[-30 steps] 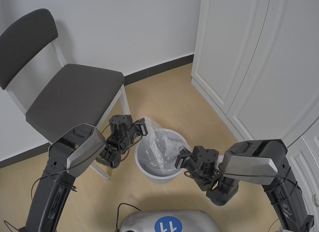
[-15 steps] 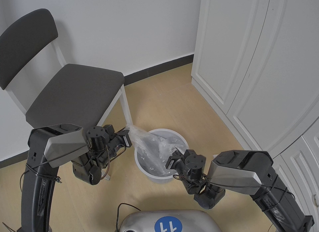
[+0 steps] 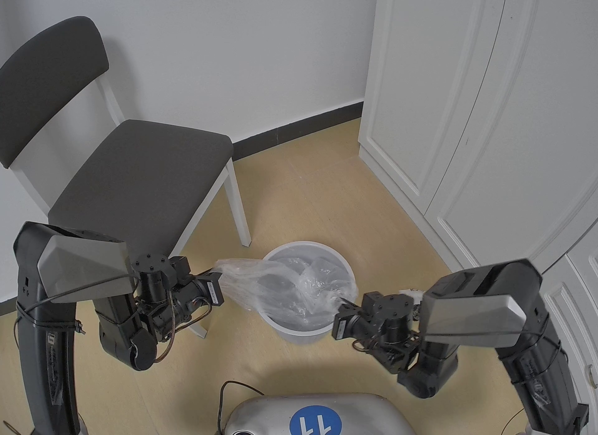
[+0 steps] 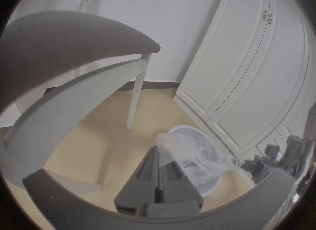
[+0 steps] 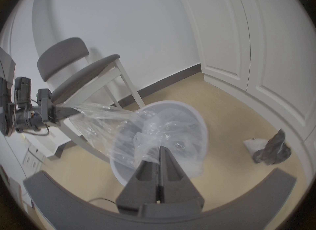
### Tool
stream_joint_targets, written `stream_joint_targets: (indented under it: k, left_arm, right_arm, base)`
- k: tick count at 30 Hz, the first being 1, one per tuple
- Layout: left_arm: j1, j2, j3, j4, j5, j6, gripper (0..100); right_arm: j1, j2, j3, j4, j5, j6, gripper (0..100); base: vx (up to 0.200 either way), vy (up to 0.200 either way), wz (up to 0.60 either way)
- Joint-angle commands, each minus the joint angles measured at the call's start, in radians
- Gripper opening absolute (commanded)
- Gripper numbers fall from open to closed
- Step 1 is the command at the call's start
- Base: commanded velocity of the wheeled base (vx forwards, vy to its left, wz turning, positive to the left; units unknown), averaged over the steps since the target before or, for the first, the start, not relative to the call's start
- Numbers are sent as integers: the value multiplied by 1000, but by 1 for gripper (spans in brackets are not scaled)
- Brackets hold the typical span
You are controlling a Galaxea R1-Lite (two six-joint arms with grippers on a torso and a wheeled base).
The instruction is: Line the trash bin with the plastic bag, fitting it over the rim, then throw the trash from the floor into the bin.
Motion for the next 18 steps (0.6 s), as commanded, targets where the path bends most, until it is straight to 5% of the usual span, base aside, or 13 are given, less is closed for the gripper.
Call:
stream_joint_targets:
  k: [1,9,18]
  left_arm:
    - [39,-86,119,-1,-38,39,0]
    - [61,-42,172,1,-98,137,0]
    - [95,9,191,1,-101,210,0]
  right_arm:
    - [-150,-133,146,-17,120,-114,0]
    - [-332,-128,232,-17,273,-289,0]
    - [-418,-92,242,-17,364,-328,0]
  base:
    - [0,0,0]
    - [0,0,0]
    - [0,0,0]
